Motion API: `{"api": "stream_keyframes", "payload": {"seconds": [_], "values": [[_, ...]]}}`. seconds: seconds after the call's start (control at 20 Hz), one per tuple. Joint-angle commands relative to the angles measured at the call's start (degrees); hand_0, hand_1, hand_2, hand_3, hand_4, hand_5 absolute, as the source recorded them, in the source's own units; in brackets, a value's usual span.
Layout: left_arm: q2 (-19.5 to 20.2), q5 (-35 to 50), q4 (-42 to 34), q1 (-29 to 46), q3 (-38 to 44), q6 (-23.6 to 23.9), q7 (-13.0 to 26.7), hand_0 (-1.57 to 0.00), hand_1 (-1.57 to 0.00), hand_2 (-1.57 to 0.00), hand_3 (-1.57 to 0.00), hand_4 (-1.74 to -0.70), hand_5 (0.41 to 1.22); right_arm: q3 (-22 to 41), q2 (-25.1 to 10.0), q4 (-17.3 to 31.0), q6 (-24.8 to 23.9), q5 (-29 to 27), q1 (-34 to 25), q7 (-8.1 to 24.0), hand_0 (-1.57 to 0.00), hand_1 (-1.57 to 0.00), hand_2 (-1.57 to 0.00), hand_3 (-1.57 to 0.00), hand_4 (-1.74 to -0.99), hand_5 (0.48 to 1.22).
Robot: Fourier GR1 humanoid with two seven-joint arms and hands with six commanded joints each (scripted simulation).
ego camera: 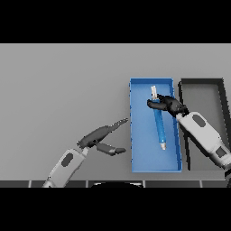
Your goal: Pick up the blue pipe and place it into the blue bin.
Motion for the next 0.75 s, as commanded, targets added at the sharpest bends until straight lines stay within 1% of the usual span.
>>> {"api": "stream_keyframes", "payload": {"seconds": [0.0, 0.05, 0.15, 0.2, 0.25, 0.3, 0.35, 0.4, 0.45, 0.55, 0.6, 0.7], "values": [[-0.25, -0.15, 0.01, 0.01, -0.08, 0.27, 0.35, 0.0, 0.0, 0.0, 0.0, -0.9, 0.453, 0.38, 0.0, 0.07, 0.1, 0.87, 0.45, -1.38, -0.09, -0.08, -0.08, -0.06, -1.126, 0.794], [-0.29, 0.12, 0.03, -0.31, -0.11, -0.12, 0.38, 0.0, 0.0, 0.0, 0.0, -0.91, 0.455, -0.04, 0.07, 1.06, -0.47, 1.03, 0.23, -1.81, -0.07, -0.06, -0.06, -0.05, -1.125, 0.764], [-0.64, 0.33, -0.67, -0.01, -0.07, 0.37, 0.86, 0.0, 0.0, 0.0, 0.0, -0.91, 0.458, 0.47, 0.29, 1.9, -0.78, 2.18, -0.44, -1.49, -0.04, -0.04, -0.04, -0.03, -1.124, 0.717], [-0.11, 0.17, -0.55, 0.82, -0.18, 0.19, 0.33, 0.0, 0.0, 0.0, 0.0, -0.91, 0.459, 0.36, -0.03, 0.92, -1.36, 2.04, 0.28, -2.21, -0.04, -0.03, -0.03, -0.02, -1.122, 0.705], [-0.16, 0.04, -0.18, 0.56, -0.03, 0.29, 0.28, 0.0, 0.0, 0.0, 0.0, -0.91, 0.46, 0.08, 0.03, 0.53, -1.02, 1.45, 0.6, -2.85, -0.03, -0.03, -0.02, -0.02, -1.12, 0.702], [-0.49, -0.15, 0.52, 0.06, 0.07, 0.46, 0.4, 0.0, 0.0, 0.0, 0.0, -0.92, 0.462, -0.18, 0.41, 1.45, -0.74, 1.19, 0.2, -2.83, -0.02, -0.02, -0.02, -0.02, -1.119, 0.695], [-0.72, -0.01, 0.56, 0.02, -0.05, 0.33, -0.02, 0.0, 0.0, 0.0, 0.0, -0.92, 0.464, -0.18, 0.34, 1.39, -0.19, 1.15, 0.14, -3.09, -0.02, -0.02, -0.02, -0.01, -1.123, 0.689], [-0.48, 0.6, 0.54, 0.27, 0.18, -0.09, -0.25, 0.0, 0.0, 0.0, 0.0, -0.92, 0.465, -0.02, 0.24, 1.14, -0.43, 1.14, 0.04, -2.25, -0.01, -0.01, -0.01, -0.01, -1.127, 0.68], [-0.82, 0.34, 0.68, -0.07, 0.05, 0.16, 0.48, 0.0, 0.0, 0.0, 0.0, -0.92, 0.466, -0.03, -0.28, 0.39, -0.51, 1.04, 0.29, -2.0, -0.01, -0.01, -0.01, -0.01, -1.132, 0.675], [-0.35, 0.81, 0.29, 0.16, 0.33, -0.18, -0.47, 0.0, 0.0, 0.0, 0.0, -0.92, 0.467, 0.26, 0.16, 1.41, -0.17, 1.62, 0.62, -2.94, -0.01, -0.01, -0.01, -0.01, -1.129, 0.673], [-0.03, 1.05, -0.08, 0.44, 0.4, -0.37, -0.56, 0.0, 0.0, 0.0, 0.0, -0.92, 0.467, 0.07, 0.0, 0.97, -0.01, 1.19, 0.83, -2.99, -0.01, -0.01, -0.01, -0.01, -1.129, 0.674], [-0.52, 1.04, 0.27, -0.31, 0.44, -0.22, 0.53, 0.0, 0.0, 0.0, 0.0, -0.92, 0.468, -0.04, 0.48, 1.97, 0.85, 1.19, 0.31, -3.69, -0.01, -0.01, -0.01, -0.01, -1.129, 0.677]]}}
